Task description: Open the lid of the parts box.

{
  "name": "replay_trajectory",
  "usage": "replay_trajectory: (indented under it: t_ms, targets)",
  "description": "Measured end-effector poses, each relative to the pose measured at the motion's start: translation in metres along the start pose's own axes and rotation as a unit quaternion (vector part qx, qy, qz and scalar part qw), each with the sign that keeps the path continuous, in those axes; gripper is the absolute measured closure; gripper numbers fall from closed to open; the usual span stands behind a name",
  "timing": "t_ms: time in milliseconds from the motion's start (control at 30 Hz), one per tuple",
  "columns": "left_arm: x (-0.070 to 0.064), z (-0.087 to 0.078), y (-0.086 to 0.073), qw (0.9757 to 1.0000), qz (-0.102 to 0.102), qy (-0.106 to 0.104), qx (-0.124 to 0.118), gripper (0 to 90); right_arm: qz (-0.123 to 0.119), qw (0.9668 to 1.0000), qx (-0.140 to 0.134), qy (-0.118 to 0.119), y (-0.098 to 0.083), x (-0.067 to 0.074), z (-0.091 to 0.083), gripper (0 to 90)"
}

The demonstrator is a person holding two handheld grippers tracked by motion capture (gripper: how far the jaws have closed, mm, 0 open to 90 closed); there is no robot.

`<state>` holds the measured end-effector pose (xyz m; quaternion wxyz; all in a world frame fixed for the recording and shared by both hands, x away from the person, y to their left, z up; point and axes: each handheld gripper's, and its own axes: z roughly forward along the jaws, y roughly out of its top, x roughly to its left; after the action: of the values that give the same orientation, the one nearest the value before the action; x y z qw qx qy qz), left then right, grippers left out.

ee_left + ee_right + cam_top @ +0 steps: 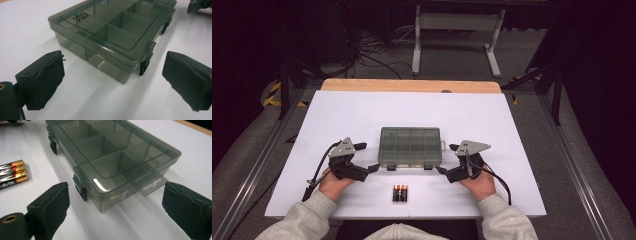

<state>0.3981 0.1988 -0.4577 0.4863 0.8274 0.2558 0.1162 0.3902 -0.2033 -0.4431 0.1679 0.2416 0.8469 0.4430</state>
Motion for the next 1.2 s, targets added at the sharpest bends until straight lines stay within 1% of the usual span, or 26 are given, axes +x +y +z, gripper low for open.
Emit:
replay_trajectory:
  t_ms: [67,133,200,300,367,400,500,533,567,600,667,700,767,800,867,900,933,1033,1100,1133,1200]
  targets:
    - [-0.0005,0.0020,-0.0011,1.0000,-0.004,-0.001,0.008,4.5,0.000,1.0000,0.007,0.001,-0.0011,0.0003,0.0018,8.0]
    - [-0.0003,0.0026,-0.0014,0.9999,0.000,-0.001,0.014,4.6,0.001,0.9999,0.014,0.003,-0.0023,0.0009,0.0038,8.1]
    - [-0.0005,0.0031,-0.0016,0.9999,0.000,0.000,0.016,5.0,0.002,0.9997,0.023,0.005,-0.0037,0.0015,0.0061,8.3]
    - [-0.0003,0.0036,-0.0021,0.9998,-0.003,0.001,0.022,5.9,0.001,0.9996,0.028,0.006,-0.0052,0.0019,0.0079,8.5]
    - [-0.0003,0.0040,-0.0027,0.9996,-0.009,-0.004,0.026,8.5,0.003,0.9995,0.031,0.004,-0.0057,0.0018,0.0083,8.5]
    - [-0.0005,0.0038,-0.0028,0.9996,-0.011,-0.007,0.026,11.1,0.004,0.9995,0.031,0.002,-0.0057,0.0017,0.0081,9.2]
    - [-0.0025,0.0028,-0.0021,0.9996,-0.006,-0.014,0.023,18.9,0.004,0.9996,0.027,0.002,-0.0051,0.0017,0.0065,13.1]
    - [-0.0027,0.0028,-0.0020,0.9996,-0.002,-0.016,0.022,22.0,0.003,0.9996,0.027,0.002,-0.0050,0.0017,0.0062,16.1]
    - [-0.0034,0.0031,-0.0021,0.9996,-0.002,-0.020,0.023,24.3,0.001,0.9996,0.028,0.002,-0.0049,0.0019,0.0060,19.0]
    - [-0.0033,0.0030,-0.0020,0.9995,0.004,-0.020,0.026,27.0,0.000,0.9995,0.030,0.001,-0.0049,0.0022,0.0059,21.9]
    - [-0.0041,0.0036,-0.0024,0.9994,0.005,-0.019,0.029,32.0,-0.002,0.9994,0.034,0.002,-0.0050,0.0027,0.0055,27.6]
    - [-0.0044,0.0038,-0.0024,0.9992,0.008,-0.019,0.033,34.9,-0.004,0.9994,0.034,0.002,-0.0049,0.0030,0.0051,30.3]
    - [-0.0048,0.0038,-0.0026,0.9992,0.009,-0.022,0.034,40.6,-0.009,0.9995,0.032,0.000,-0.0044,0.0040,0.0039,34.7]
    - [-0.0053,0.0039,-0.0025,0.9991,0.014,-0.023,0.033,43.1,-0.011,0.9995,0.030,0.001,-0.0043,0.0042,0.0036,37.3]
    - [-0.0058,0.0039,-0.0024,0.9988,0.018,-0.029,0.034,47.3,-0.015,0.9995,0.028,0.001,-0.0040,0.0050,0.0026,42.4]
    - [-0.0065,0.0040,-0.0026,0.9988,0.017,-0.030,0.036,49.3,-0.016,0.9995,0.027,0.001,-0.0038,0.0053,0.0021,44.9]
    - [-0.0065,0.0040,-0.0025,0.9987,0.020,-0.030,0.036,51.3,-0.017,0.9995,0.026,0.003,-0.0036,0.0056,0.0017,47.4]
    - [-0.0071,0.0039,-0.0025,0.9985,0.023,-0.031,0.038,56.7,-0.023,0.9993,0.028,0.007,-0.0035,0.0067,0.0014,54.9]
    - [-0.0074,0.0037,-0.0024,0.9985,0.024,-0.030,0.040,60.4,-0.024,0.9992,0.030,0.006,-0.0037,0.0073,0.0015,57.4]
    - [-0.0076,0.0039,-0.0026,0.9984,0.024,-0.033,0.039,61.6,-0.024,0.9992,0.031,0.005,-0.0039,0.0073,0.0014,59.1]
    - [-0.0068,0.0032,-0.0028,0.9983,0.028,-0.030,0.041,64.8,-0.024,0.9992,0.031,0.003,-0.0041,0.0075,0.0007,61.4]
